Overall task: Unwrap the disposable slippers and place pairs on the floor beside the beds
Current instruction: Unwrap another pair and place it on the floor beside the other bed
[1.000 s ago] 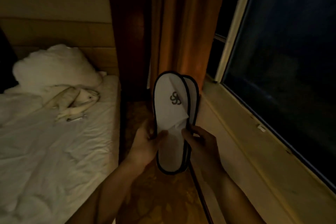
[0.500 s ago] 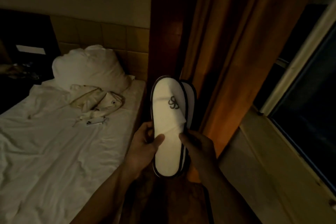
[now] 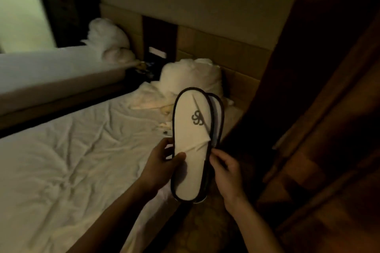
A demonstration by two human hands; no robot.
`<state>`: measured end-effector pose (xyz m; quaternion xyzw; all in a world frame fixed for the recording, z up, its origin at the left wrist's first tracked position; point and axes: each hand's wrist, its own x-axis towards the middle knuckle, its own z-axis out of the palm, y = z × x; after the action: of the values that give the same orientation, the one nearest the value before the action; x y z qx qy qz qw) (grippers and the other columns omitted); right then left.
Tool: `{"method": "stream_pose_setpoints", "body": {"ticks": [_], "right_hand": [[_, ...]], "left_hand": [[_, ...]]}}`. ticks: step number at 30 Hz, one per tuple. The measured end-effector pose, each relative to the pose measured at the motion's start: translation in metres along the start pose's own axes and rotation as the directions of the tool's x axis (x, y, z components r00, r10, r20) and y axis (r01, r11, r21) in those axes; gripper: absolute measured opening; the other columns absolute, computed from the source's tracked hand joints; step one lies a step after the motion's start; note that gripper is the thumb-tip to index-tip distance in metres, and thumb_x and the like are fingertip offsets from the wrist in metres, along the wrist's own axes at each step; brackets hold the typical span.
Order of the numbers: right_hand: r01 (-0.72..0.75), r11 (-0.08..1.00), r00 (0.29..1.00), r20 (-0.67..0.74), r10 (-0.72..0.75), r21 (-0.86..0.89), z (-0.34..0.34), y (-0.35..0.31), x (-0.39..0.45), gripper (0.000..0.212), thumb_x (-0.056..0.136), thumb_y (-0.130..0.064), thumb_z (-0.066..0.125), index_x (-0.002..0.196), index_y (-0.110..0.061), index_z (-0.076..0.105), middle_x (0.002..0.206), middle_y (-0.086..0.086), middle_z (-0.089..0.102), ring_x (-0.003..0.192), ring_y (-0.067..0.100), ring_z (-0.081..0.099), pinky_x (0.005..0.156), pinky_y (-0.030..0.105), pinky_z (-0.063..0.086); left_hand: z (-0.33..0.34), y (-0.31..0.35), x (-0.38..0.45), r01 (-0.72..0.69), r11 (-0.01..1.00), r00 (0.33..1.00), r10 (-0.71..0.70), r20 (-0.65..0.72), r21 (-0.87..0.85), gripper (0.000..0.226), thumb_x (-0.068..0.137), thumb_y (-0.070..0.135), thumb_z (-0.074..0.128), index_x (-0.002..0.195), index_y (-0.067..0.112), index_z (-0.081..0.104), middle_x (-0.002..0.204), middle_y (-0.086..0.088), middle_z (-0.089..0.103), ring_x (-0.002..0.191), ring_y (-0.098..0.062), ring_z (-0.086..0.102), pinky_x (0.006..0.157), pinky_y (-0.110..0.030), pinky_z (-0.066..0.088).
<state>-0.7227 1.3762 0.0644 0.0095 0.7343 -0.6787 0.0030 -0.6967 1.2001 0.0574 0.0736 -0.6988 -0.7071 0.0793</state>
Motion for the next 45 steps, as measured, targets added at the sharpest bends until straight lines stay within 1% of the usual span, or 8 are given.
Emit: {"method": "stream_pose_setpoints", "body": {"ticks": [6,12,18,22,32,36,40,45], "right_hand": [[0.047,0.996,0.955,0.296,-0.023,-0.073,0.057,-0.002,0.035,0.027,0.096,-0.011,0.059,0.093,-0.036,0.07,0.096,-0.01,0.072,0.091,0.007,0.068,0.076,0.024,0.055],[0.076,0.993,0.872,0.489,-0.024,-0.087,0.13,-0.004,0.053,0.021,0.097,-0.008,0.058,0.107,-0.021,0.071,0.097,-0.009,0.071,0.081,-0.003,0.067,0.065,0.012,0.052],[0.106,0.988,0.746,0.666,-0.006,-0.109,0.188,0.001,0.06,0.025,0.098,-0.01,0.057,0.117,-0.016,0.071,0.112,0.006,0.072,0.104,0.022,0.067,0.091,0.042,0.057],[0.123,0.989,0.656,0.755,-0.02,-0.081,0.22,0.0,0.059,0.019,0.097,-0.012,0.058,0.107,-0.021,0.072,0.103,-0.003,0.073,0.094,0.011,0.068,0.078,0.025,0.056],[0.166,0.986,0.198,0.98,-0.03,-0.004,0.225,0.021,0.083,0.03,0.097,-0.005,0.056,0.096,-0.029,0.074,0.077,0.009,0.074,0.065,0.016,0.065,0.056,0.023,0.052],[0.147,0.989,0.025,1.0,0.016,-0.019,0.197,0.031,0.088,0.041,0.097,0.0,0.053,0.093,-0.035,0.072,0.081,-0.001,0.076,0.074,0.019,0.067,0.067,0.032,0.056],[0.137,0.99,-0.147,0.988,0.049,-0.029,0.165,0.031,0.07,0.035,0.099,-0.004,0.052,0.094,-0.034,0.07,0.092,-0.002,0.075,0.083,0.015,0.069,0.07,0.025,0.06],[0.07,0.992,-0.267,0.956,0.12,-0.105,0.139,0.033,0.04,0.022,0.101,-0.019,0.053,0.099,-0.018,0.075,0.094,-0.001,0.076,0.097,0.019,0.069,0.085,0.041,0.061]], "left_hand": [[-0.044,0.006,-0.011,0.028,0.998,0.949,-0.043,-0.313,-0.052,0.026,0.092,0.009,0.068,0.115,0.018,0.061,0.106,-0.012,0.074,0.095,-0.035,0.072,0.081,-0.058,0.059],[-0.097,0.001,-0.017,0.0,0.997,0.855,-0.039,-0.516,-0.076,0.026,0.09,0.009,0.07,0.113,0.02,0.063,0.103,-0.009,0.075,0.093,-0.033,0.072,0.08,-0.059,0.059],[-0.13,-0.002,-0.034,-0.006,0.996,0.736,-0.056,-0.675,-0.089,0.028,0.09,0.009,0.07,0.116,0.018,0.062,0.105,-0.011,0.075,0.093,-0.034,0.073,0.08,-0.056,0.06],[-0.141,-0.002,-0.053,-0.014,0.995,0.605,-0.066,-0.793,-0.094,0.028,0.09,0.01,0.07,0.115,0.02,0.063,0.105,-0.009,0.074,0.092,-0.03,0.074,0.078,-0.053,0.061],[-0.061,-0.023,-0.07,-0.044,0.989,0.142,-0.131,-0.981,-0.138,0.025,0.09,0.01,0.069,0.111,0.022,0.063,0.111,-0.007,0.071,0.101,-0.029,0.07,0.075,-0.042,0.062],[-0.001,-0.029,-0.073,-0.041,0.984,-0.017,-0.173,-0.985,-0.172,0.028,0.089,0.009,0.069,0.114,0.021,0.06,0.115,-0.012,0.069,0.103,-0.028,0.069,0.079,-0.045,0.062],[0.049,-0.029,-0.086,-0.051,0.978,-0.096,-0.205,-0.974,-0.201,0.039,0.091,0.013,0.067,0.125,0.027,0.054,0.12,-0.006,0.065,0.109,-0.023,0.066,0.084,-0.046,0.061],[0.087,-0.031,-0.113,-0.007,0.98,-0.155,-0.199,-0.968,-0.2,0.048,0.087,0.024,0.07,0.13,0.034,0.051,0.126,0.0,0.062,0.112,-0.019,0.064,0.088,-0.048,0.06]]}}
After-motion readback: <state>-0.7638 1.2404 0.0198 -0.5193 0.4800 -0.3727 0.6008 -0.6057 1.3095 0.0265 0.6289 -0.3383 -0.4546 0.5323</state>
